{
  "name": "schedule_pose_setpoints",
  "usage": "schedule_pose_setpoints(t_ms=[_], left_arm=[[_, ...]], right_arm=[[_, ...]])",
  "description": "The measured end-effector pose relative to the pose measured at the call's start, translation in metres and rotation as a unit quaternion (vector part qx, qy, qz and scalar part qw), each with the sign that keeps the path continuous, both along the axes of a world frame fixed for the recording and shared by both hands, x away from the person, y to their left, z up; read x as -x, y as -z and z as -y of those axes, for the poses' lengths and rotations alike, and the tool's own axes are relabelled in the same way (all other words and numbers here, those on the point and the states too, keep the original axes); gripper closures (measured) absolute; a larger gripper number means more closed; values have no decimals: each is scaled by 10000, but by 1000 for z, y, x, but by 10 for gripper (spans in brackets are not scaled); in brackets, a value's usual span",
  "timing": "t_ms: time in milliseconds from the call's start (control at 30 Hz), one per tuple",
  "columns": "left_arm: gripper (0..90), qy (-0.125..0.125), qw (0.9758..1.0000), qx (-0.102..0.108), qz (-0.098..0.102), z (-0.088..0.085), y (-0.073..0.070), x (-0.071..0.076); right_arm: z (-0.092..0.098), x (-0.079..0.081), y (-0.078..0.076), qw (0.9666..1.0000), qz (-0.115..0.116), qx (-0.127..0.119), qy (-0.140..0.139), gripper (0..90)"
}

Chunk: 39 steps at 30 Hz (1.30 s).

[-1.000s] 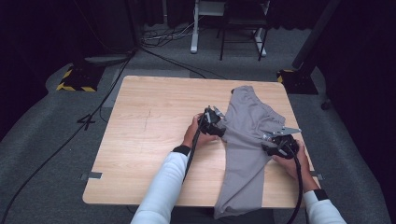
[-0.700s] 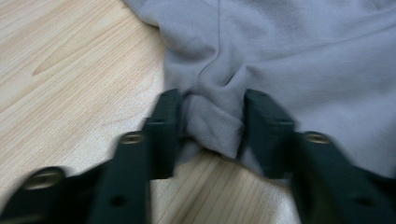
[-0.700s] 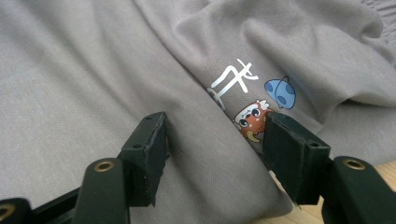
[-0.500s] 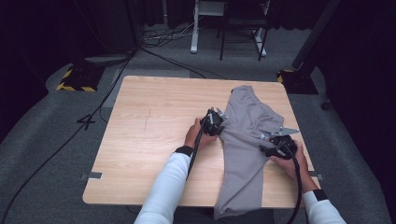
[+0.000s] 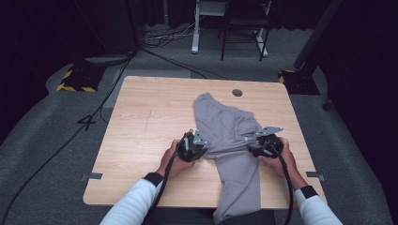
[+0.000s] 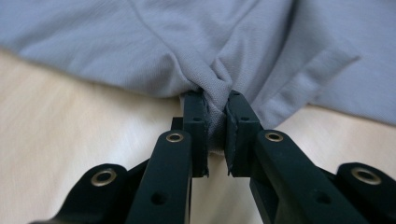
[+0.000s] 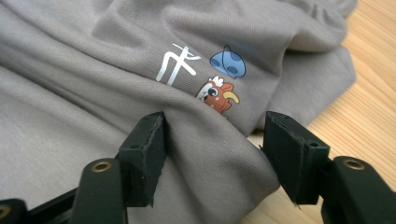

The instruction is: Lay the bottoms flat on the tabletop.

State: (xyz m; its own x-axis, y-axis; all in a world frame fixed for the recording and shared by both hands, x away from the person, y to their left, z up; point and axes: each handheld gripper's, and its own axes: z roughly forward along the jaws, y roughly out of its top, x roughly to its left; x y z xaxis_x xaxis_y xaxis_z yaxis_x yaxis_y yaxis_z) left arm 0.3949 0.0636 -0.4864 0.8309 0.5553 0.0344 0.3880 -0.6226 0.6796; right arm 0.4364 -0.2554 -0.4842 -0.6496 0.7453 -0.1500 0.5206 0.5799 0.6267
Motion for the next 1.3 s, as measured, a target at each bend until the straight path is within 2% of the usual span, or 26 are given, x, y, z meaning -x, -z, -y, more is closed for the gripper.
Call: schedule_pose_setpoints(t_ms=[133,167,200,233,267,300,367,400,433,467,500,533,567,600,633,700,733,767,800,833,867,900,933,1067,1167,1300], left_arm=[[806,-5,10000,73,-28,-6,4,33],[753,-26,10000,32,-27,-8,5,46],[705,-26,10000,32,-27,-8,5,46],[705,-27,10000,48,0,-11,4,51],[629,-43,9999,103,48,-16,1,55],[539,-93,9998,171,69,-31,-3,62],[502,-171,9997,121,91,-40,-5,64],[384,-372,9993,29,29,-58,-5,66],[355,-372,9993,29,29,-58,-5,66],[323,-625,9980,-24,34,-78,-3,66],[276,-625,9980,-24,34,-78,-3,66],[276,-743,9972,-45,13,-87,-1,66],[235,-823,9965,-123,44,-96,1,66],[195,-833,9962,-218,101,-104,2,66],[195,-884,9958,-239,86,-112,3,66],[172,-1022,9947,-145,-3,-128,5,66],[174,-1108,9938,-95,11,-134,7,67],[173,-1154,9933,-63,28,-140,8,67],[173,-1181,9930,-54,-3,-145,9,66],[173,-1170,9931,-101,-44,-148,11,66],[165,-1180,9930,-37,-86,-152,12,65],[165,-1209,9926,73,-115,-155,14,64],[171,-1240,9920,158,-152,-158,15,63],[171,-1182,9926,227,-135,-161,17,63],[172,-1222,9921,241,-128,-160,17,66],[172,-1143,9931,217,-123,-157,17,68]], right_arm=[[-17,4,-1,9996,32,116,-261,398],[-21,4,-1,9995,28,119,-294,398],[-21,4,-1,9995,28,119,-294,398],[-22,4,-1,9995,8,121,-308,397],[-23,4,-2,9994,-5,149,-301,394],[-24,4,-4,9992,-69,117,-385,393],[-24,5,-6,9988,-61,58,-475,403],[-28,8,-14,9985,35,-15,-546,411],[-28,8,-14,9985,35,-15,-546,411],[-35,11,-23,9974,78,-248,-670,414],[-35,11,-23,9974,78,-248,-670,414],[-41,12,-27,9966,106,-344,-745,414],[-55,16,-35,9934,172,-556,-987,414],[-65,17,-38,9915,152,-616,-1140,410],[-65,17,-38,9915,152,-616,-1140,410],[-87,20,-42,9869,212,-694,-1443,409],[-99,20,-43,9850,164,-708,-1563,409],[-123,19,-44,9814,84,-669,-1797,413],[-136,18,-43,9804,19,-600,-1874,415],[-136,18,-43,9804,19,-600,-1874,415],[-161,14,-42,9777,-202,-481,-2033,423],[-161,14,-42,9777,-202,-481,-2033,423],[-172,11,-41,9779,-246,-395,-2037,434],[-213,-3,-28,9772,-501,76,-2060,466],[-220,-8,-21,9773,-579,148,-2034,484],[-228,-14,-12,9765,-638,264,-2041,549]])
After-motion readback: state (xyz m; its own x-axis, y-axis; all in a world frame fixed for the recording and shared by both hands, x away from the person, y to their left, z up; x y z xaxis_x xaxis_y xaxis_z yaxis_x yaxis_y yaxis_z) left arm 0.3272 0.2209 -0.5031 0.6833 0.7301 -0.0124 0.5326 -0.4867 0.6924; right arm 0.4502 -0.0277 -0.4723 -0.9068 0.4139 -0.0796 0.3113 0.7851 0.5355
